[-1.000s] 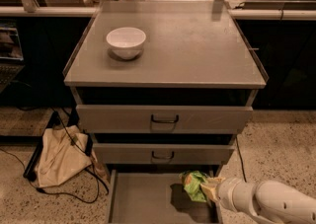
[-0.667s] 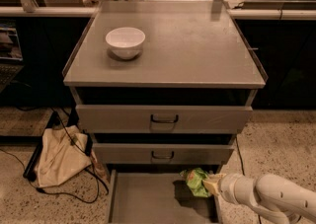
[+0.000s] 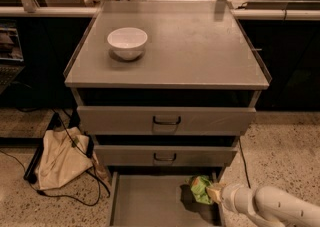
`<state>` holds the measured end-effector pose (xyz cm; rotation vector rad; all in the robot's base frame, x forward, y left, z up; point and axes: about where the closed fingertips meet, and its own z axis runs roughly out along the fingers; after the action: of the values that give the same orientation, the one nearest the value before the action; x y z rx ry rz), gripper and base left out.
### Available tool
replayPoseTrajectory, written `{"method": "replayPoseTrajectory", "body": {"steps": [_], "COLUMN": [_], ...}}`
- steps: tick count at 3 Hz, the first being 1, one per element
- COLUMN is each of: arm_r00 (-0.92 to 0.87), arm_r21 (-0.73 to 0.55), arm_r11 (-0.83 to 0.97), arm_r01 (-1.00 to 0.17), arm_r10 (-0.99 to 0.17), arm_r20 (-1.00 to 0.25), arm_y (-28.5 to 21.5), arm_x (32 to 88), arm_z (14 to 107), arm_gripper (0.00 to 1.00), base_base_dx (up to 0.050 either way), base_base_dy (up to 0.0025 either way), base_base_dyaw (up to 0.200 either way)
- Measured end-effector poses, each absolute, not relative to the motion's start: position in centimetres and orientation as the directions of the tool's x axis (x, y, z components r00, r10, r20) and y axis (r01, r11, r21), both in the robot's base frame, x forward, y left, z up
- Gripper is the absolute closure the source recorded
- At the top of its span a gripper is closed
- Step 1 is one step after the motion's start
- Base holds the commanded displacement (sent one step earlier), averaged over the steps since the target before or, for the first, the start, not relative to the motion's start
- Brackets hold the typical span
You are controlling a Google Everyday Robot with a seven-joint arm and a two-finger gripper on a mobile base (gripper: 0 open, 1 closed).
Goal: Place green rice chip bag into bottom drawer
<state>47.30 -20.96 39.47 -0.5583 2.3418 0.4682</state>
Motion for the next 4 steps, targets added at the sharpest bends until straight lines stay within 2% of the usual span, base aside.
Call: {"method": "replayPoseTrajectory", "body": {"steps": [1, 2, 4], "arm_r00": [-0.719, -0.729, -0.74], "arm_r21": [0.209, 0.195, 0.189], "arm_r11": [0.89, 0.916, 0.928], "arm_r01": [-0.406, -0.35, -0.32], "arm_r10": [-0.17, -0.136, -0.12], "arm_r20": [-0.674, -0.671, -0.662], "arm_y": [-22.0, -21.7, -21.4], "arm_x": [47.9, 48.6, 49.8], "arm_z": [34.0, 30.0, 27.2], "arm_gripper": [1.0, 1.0, 1.0], "base_base_dx": [0.0, 0.0, 0.0], "base_base_dy": [0.0, 0.0, 0.0], "base_base_dyaw": [0.0, 0.0, 0.0]}}
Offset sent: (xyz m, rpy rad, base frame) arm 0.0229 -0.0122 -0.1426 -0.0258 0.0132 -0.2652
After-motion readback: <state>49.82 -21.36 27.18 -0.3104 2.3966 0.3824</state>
